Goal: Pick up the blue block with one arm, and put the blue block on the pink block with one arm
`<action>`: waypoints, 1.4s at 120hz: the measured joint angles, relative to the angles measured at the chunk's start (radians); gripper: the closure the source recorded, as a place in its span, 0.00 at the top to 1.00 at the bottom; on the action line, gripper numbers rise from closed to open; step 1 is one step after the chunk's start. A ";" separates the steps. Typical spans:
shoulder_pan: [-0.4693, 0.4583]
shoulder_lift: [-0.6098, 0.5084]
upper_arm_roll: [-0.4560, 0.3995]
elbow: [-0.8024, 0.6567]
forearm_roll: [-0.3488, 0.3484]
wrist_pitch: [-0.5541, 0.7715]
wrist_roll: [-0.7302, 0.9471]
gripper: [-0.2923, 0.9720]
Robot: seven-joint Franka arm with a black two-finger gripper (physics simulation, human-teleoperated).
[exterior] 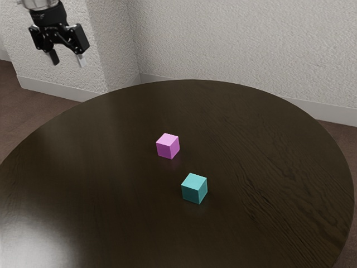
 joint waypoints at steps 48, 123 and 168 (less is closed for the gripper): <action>-0.189 0.178 -0.001 -0.118 -0.020 0.199 -0.036 0.75; -0.291 0.296 -0.128 -0.423 -0.002 0.623 -0.193 0.74; -0.273 0.378 -0.152 -0.447 0.000 0.788 -0.250 0.74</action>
